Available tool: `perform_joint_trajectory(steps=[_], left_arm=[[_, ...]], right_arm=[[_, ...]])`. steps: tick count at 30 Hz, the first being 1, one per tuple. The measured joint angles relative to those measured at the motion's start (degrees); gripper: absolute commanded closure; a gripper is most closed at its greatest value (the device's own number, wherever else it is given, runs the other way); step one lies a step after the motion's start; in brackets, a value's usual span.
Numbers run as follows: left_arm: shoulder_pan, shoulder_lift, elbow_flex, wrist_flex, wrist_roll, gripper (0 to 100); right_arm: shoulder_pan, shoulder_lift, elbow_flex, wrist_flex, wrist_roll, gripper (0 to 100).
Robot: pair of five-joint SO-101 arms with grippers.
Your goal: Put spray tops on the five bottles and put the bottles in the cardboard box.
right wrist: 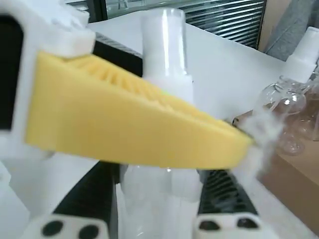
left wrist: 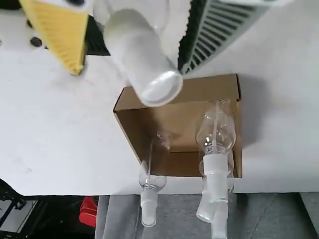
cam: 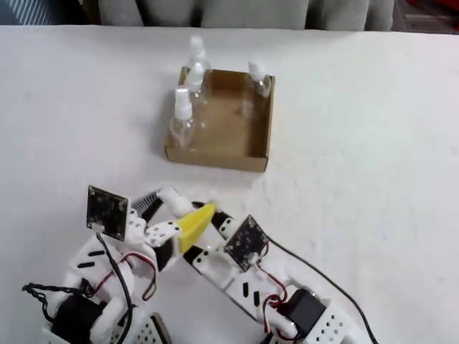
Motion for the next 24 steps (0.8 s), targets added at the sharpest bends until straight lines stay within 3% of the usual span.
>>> perform_joint_trajectory(steps=[7, 15, 19, 24], left_arm=[[0.0, -0.3, -5.3, 4.7, -7.7, 71], [-0.1, -0.4, -14.8, 11.5, -9.7, 71], [-0.1, -0.4, -18.2, 14.7, -14.0, 71], [-0.2, -0.5, -20.6, 18.0, -16.5, 83]], right_arm=[[2.4, 0.0, 0.0, 0.0, 0.0, 98.3], [2.3, 0.0, 0.0, 0.0, 0.0, 98.3], [2.7, 0.0, 0.0, 0.0, 0.0, 98.3], [3.6, 0.0, 0.0, -0.8, 0.0, 98.3]])
